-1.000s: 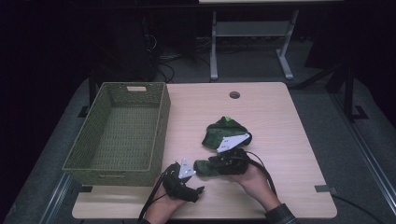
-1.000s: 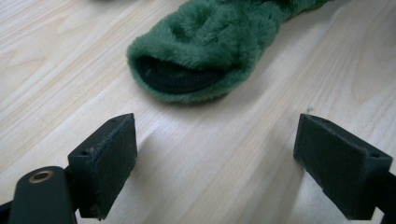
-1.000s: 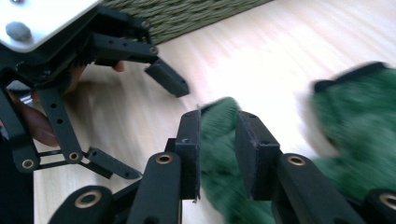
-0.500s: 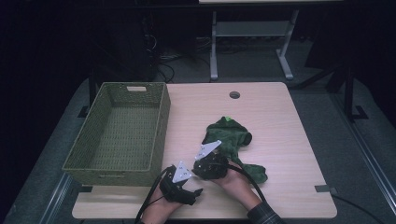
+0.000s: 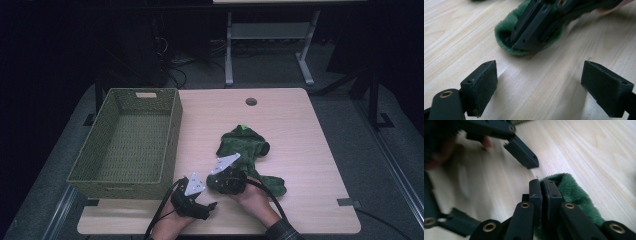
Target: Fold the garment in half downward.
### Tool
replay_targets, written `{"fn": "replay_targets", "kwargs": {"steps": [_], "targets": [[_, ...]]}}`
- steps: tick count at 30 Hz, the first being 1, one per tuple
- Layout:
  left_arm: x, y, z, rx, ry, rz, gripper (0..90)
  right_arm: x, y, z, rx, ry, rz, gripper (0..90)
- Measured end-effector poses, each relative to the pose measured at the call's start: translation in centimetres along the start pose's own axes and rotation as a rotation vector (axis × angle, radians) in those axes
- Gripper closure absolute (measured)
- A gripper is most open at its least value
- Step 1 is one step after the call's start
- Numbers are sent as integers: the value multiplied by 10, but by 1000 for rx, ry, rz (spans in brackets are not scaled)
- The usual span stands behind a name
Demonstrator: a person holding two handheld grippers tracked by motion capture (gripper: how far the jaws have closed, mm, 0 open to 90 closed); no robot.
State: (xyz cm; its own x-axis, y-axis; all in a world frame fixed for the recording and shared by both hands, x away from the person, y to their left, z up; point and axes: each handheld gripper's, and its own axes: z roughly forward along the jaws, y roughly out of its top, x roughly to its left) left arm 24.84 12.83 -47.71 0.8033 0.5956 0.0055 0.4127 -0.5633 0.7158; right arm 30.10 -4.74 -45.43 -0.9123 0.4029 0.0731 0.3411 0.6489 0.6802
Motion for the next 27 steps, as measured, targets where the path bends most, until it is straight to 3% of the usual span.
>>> {"fn": "replay_targets", "kwargs": {"steps": [7,13,17,24,27], "targets": [[1,0,0,1,-5,5,130,1,4,-24,-59,0,13,856],[1,0,0,-2,-9,4,130,-3,3,-38,-79,-17,21,855],[1,1,1,-3,-12,3,129,-4,0,-50,-92,-27,54,855],[1,1,1,-2,-10,6,130,-10,-8,-67,-112,-52,60,852],[1,1,1,-2,-10,7,130,-16,-17,-78,-126,-73,84,849]]}}
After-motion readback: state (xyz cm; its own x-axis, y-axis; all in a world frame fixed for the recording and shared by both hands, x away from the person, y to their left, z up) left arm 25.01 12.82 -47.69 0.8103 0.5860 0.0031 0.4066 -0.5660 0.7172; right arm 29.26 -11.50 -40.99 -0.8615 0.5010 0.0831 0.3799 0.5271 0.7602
